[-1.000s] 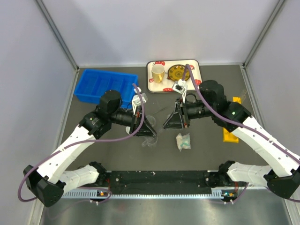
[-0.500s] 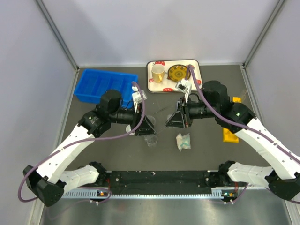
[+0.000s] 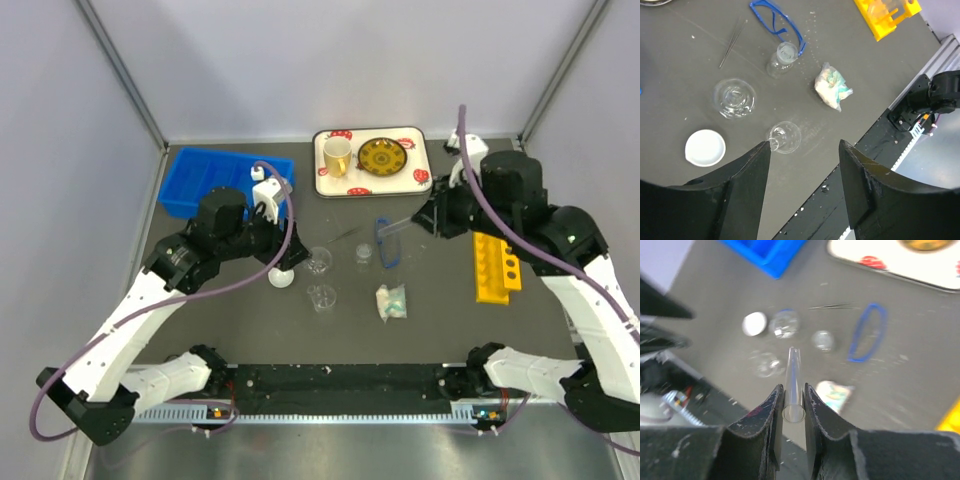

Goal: Organize the chemistry lab equipment

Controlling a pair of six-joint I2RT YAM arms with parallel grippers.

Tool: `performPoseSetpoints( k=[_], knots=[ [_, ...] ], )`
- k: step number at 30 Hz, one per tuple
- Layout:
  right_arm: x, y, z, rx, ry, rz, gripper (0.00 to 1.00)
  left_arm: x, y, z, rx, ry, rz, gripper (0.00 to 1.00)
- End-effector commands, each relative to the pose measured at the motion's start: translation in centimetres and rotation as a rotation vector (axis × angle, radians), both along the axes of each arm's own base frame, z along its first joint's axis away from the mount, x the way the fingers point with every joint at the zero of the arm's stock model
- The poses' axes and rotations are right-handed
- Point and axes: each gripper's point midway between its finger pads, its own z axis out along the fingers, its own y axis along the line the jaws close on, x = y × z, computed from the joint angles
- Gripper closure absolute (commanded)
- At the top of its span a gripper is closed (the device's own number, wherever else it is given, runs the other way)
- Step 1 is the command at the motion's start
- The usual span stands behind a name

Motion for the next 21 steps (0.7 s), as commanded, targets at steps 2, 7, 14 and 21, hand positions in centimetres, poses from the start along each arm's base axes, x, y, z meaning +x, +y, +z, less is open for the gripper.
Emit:
performPoseSetpoints(
  k=[2, 7, 14, 21],
  knots=[
    [3.8, -9.5, -0.1, -0.24, -0.043, -0.436, 0.87, -0.1, 1.4, 0.0, 0.028, -0.022, 0.048, 0.38],
    [5.9, -16.0, -1.5, -0.315, 0.008, -0.721, 0.87, -0.9, 1.2, -1.6, -0.017, 0.009, 0.048, 0.38],
    [6.9, -22.6, -3.6, -0.34, 0.096, -0.99, 0.89, -1.8, 1.3, -2.3, -0.028, 0.026, 0.032, 0.38],
    [7.4, -26.2, -6.6, -0.324, 0.223, -1.098, 0.91, -2.5, 0.7, -3.8, -0.026, 0.069, -0.013, 0.38]
  ],
)
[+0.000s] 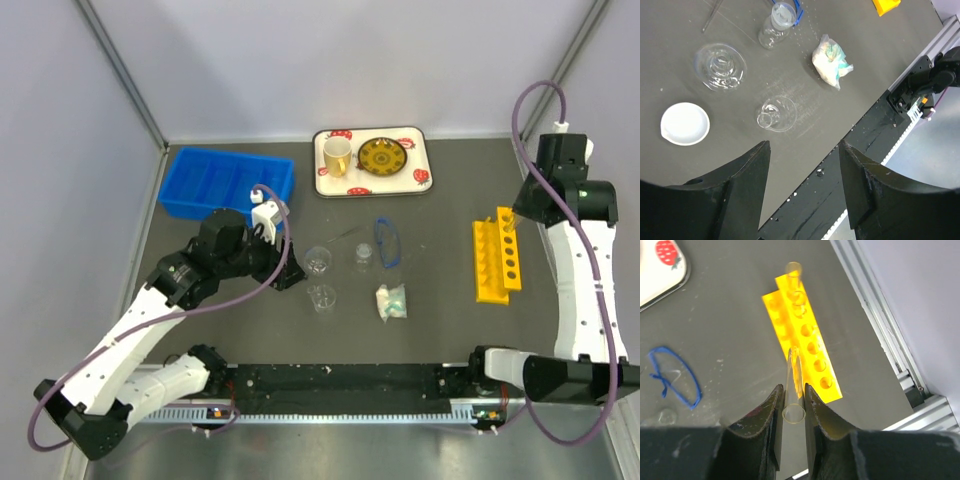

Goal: Organize the chemistry lab equipment

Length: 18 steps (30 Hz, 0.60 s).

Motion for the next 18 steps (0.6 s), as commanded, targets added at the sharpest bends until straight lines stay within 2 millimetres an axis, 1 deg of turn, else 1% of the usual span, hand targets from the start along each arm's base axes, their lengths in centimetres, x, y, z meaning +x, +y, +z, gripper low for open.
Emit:
performPoseSetpoints(
  k=[1, 7, 9, 13, 15, 18],
  knots=[
    [0.4, -2.1, -0.9, 0.033, 0.005, -0.079, 0.91, -0.2, -0.7, 0.3, -0.043, -0.012, -0.03, 0.38],
    [-0.3, -4.4, -2.4, 0.034, 0.046, -0.143, 0.91, -0.6, -1.2, 0.0, -0.058, 0.011, -0.059, 0.38],
    [-0.3, -4.5, -2.9, 0.049, 0.05, -0.149, 0.91, -0.7, -1.4, -0.3, -0.061, 0.027, -0.064, 0.38],
    [0.4, -4.8, -3.2, 0.069, 0.042, -0.165, 0.91, -1.0, -1.8, -0.2, -0.069, 0.037, -0.086, 0.38],
    [0.8, -4.9, -3.0, 0.077, 0.032, -0.17, 0.91, -1.1, -2.0, -0.4, -0.069, 0.046, -0.095, 0.38],
    [1.5, -4.8, -3.4, 0.09, 0.031, -0.171, 0.91, -1.1, -2.1, -0.6, -0.062, 0.05, -0.101, 0.38]
  ],
)
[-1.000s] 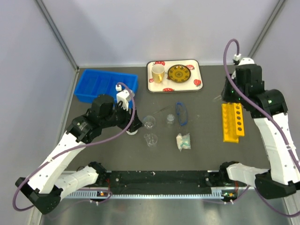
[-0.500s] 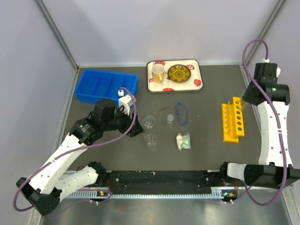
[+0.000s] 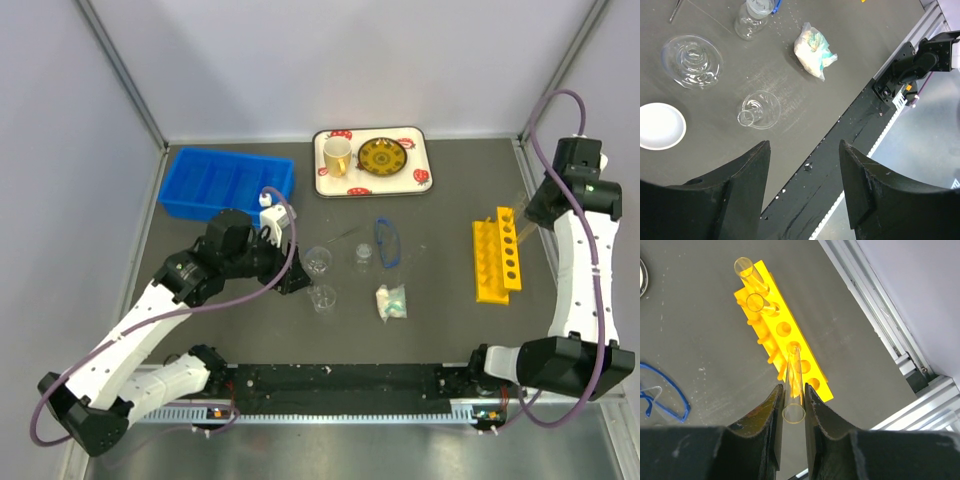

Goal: Organize the chemistry lab equipment

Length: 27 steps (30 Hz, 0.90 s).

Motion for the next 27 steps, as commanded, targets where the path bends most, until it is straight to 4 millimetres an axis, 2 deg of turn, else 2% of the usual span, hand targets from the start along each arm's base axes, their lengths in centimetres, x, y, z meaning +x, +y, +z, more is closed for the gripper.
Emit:
performPoseSetpoints(
  k=[1, 27],
  knots=[
    [2.0, -0.2, 0.4, 0.022, -0.061, -0.011, 0.91, 0.1, -0.9, 0.5, -0.031, -0.015, -0.025, 0.38],
    [4.8, -1.7, -3.9, 0.006, 0.027, -0.027, 0.91, 0.7, -1.2, -0.1, 0.018, -0.013, -0.022, 0.38]
  ],
)
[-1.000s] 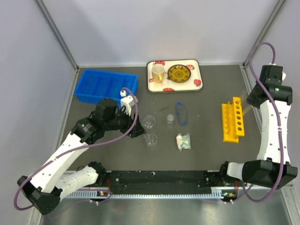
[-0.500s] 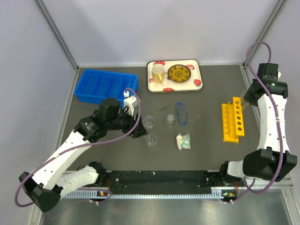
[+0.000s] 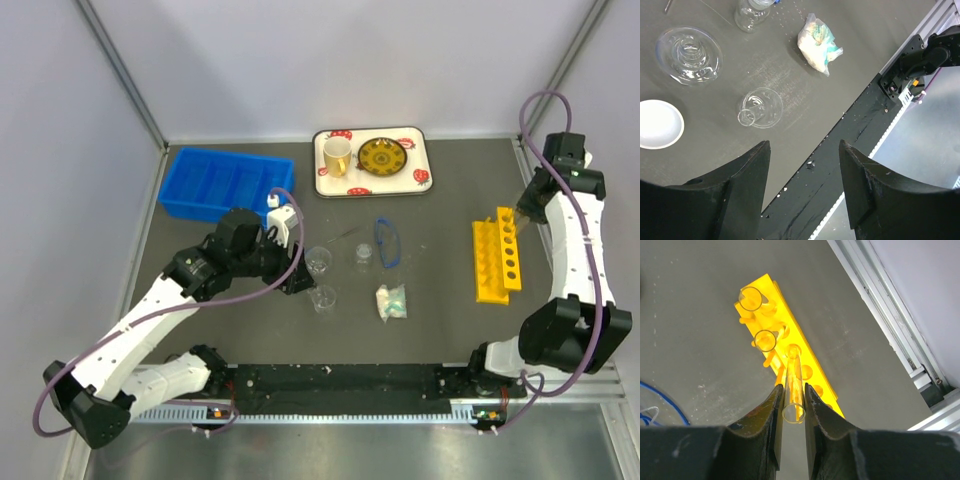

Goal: Organize the chemistry lab equipment

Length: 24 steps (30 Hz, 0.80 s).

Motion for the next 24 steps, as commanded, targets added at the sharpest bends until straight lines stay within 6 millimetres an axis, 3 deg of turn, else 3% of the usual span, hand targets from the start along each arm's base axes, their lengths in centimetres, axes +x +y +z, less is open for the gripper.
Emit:
performPoseSetpoints(
  k=[1, 24],
  knots=[
    [0.7, -1.0, -0.8, -0.02, -0.002, -0.024, 0.91, 0.7, -0.5, 1.2, -0.015, -0.044, -0.003, 0.38],
    [1.8, -0.4, -6.3, 0.063, 0.115, -0.013, 0.9, 1.3, -0.6, 1.1, 0.003, -0.043, 0.006, 0.38]
  ],
)
